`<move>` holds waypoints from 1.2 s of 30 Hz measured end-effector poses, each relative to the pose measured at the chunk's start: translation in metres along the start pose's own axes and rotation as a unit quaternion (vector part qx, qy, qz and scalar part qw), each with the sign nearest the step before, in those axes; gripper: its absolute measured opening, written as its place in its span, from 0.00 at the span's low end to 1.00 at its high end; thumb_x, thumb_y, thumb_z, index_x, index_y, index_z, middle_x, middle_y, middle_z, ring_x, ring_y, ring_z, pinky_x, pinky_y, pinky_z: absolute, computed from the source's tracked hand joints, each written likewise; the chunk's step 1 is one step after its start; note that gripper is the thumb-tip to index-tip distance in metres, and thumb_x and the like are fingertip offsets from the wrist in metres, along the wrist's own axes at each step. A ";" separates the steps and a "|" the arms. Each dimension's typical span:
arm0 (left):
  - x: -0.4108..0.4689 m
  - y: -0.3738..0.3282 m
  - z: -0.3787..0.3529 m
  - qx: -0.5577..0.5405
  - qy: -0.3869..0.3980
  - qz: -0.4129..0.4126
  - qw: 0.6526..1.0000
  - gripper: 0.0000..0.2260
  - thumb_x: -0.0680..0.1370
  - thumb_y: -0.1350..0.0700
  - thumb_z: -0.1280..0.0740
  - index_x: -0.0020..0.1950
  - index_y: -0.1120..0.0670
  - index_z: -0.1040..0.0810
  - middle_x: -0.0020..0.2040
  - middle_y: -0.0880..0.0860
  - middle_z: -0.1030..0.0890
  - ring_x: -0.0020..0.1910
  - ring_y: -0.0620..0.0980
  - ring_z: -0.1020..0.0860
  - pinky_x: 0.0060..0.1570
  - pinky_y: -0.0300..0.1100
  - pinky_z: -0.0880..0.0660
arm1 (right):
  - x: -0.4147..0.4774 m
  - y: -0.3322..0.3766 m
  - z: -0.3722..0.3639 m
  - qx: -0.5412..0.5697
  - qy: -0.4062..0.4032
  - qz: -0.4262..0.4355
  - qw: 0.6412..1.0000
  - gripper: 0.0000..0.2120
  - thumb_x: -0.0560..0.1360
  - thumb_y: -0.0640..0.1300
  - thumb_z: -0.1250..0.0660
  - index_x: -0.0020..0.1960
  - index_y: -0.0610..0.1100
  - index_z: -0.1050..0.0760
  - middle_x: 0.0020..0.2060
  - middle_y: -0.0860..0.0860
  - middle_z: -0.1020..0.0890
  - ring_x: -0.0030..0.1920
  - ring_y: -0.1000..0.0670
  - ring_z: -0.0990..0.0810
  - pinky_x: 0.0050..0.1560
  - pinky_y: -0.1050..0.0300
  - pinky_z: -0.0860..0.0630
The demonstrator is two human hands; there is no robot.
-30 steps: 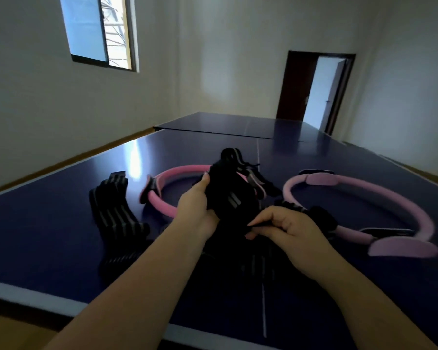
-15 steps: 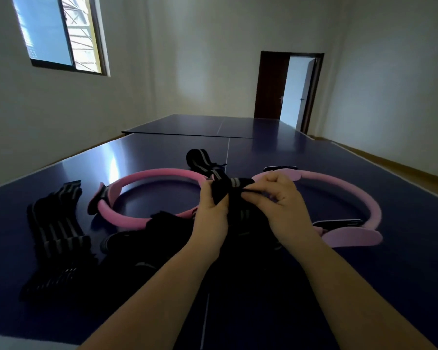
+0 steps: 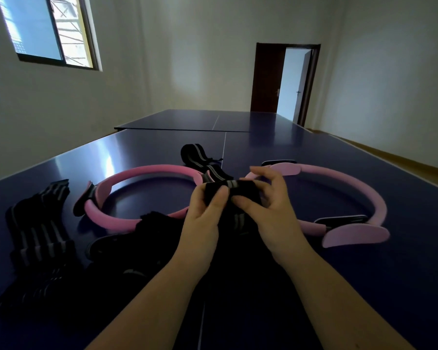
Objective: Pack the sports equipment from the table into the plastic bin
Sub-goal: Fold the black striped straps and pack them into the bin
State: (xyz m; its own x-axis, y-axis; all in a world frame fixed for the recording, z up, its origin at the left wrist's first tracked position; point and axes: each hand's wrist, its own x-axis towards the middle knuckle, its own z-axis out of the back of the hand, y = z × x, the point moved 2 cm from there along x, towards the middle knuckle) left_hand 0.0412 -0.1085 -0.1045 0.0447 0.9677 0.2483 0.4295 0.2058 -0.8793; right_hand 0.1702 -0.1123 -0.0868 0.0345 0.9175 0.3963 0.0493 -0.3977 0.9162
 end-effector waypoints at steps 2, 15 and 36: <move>0.000 0.000 0.003 0.061 -0.002 -0.022 0.998 0.10 0.79 0.60 0.33 0.60 0.53 0.25 0.53 0.54 0.16 0.53 0.52 0.16 0.50 0.45 0.19 | 0.001 -0.006 0.001 0.008 -0.003 -0.048 0.999 0.25 0.74 0.38 0.28 0.65 0.58 0.30 0.56 0.55 0.18 0.54 0.57 0.17 0.51 0.57 0.19; -0.001 -0.010 0.006 0.148 -0.019 -0.071 0.986 0.08 0.80 0.59 0.33 0.58 0.52 0.24 0.51 0.50 0.16 0.49 0.44 0.17 0.44 0.34 0.22 | 0.002 -0.006 0.001 -0.017 -0.041 -0.029 0.999 0.08 0.73 0.40 0.27 0.52 0.46 0.20 0.44 0.52 0.14 0.44 0.54 0.15 0.39 0.65 0.21; 0.004 -0.012 0.028 0.332 -0.112 -0.112 0.930 0.09 0.82 0.58 0.37 0.47 0.52 0.18 0.43 0.47 0.18 0.39 0.33 0.23 0.40 0.23 0.30 | -0.002 -0.019 0.010 -0.501 -0.053 0.146 0.851 0.14 0.77 0.50 0.32 0.61 0.49 0.20 0.51 0.52 0.22 0.51 0.52 0.24 0.55 0.55 0.28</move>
State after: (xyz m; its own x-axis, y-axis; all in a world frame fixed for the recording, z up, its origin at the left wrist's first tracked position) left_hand 0.0111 -0.1030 -0.1047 -0.1994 0.8802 0.4307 -0.2491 0.3795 -0.8910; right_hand 0.1786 -0.1066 -0.1060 -0.0084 0.7535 0.6574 -0.8511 -0.3505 0.3908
